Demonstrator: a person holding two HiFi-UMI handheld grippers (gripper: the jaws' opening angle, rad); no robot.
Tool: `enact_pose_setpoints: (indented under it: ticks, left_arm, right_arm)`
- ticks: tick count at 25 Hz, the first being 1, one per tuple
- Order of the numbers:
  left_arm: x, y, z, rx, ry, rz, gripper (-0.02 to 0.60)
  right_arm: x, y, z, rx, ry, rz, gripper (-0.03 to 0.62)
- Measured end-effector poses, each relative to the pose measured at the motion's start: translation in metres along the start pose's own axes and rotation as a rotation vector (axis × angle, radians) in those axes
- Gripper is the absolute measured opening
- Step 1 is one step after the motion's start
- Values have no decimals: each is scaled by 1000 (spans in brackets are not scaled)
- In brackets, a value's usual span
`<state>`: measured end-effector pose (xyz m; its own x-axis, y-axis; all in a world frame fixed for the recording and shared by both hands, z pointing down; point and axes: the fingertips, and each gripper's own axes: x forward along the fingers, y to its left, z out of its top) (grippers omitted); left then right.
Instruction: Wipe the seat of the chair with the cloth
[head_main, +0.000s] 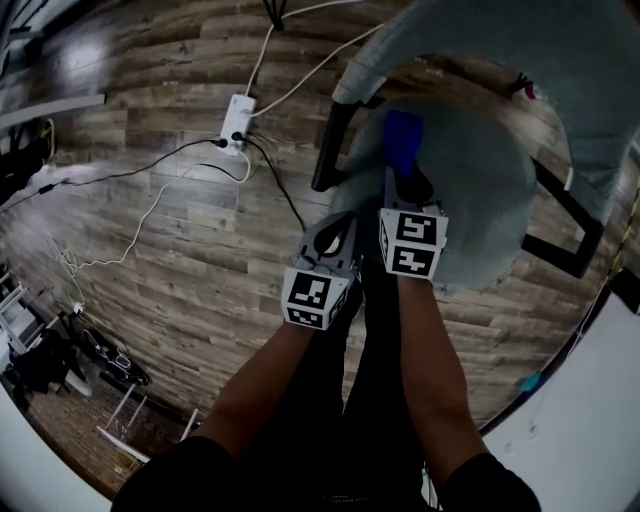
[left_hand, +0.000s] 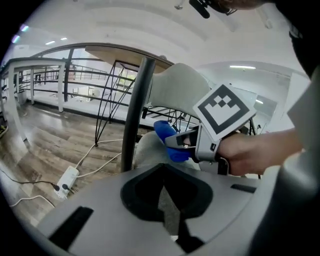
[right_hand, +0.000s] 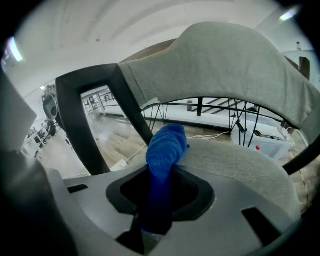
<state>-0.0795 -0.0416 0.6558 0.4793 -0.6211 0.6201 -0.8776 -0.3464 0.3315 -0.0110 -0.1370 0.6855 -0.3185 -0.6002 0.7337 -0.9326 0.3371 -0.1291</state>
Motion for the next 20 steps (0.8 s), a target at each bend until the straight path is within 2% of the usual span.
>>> enact_pose_setpoints:
  ticks: [5,9,15,20]
  left_arm:
    - [-9,13,-6,8,-12,-1,6]
    - [-16,14,-11,22,-7,-5,6]
    - [-24,-1,-23,76,12,-50,6]
    - [-19,0,-24,80,24,-48,6]
  right_arm:
    - [9,32,-1,-14,10,34,107]
    - [17,44,-11,-23,55,26,107]
    - [18,31,-16,-55,61,-25,107]
    - [12,13,-21,-69,60,-63,107]
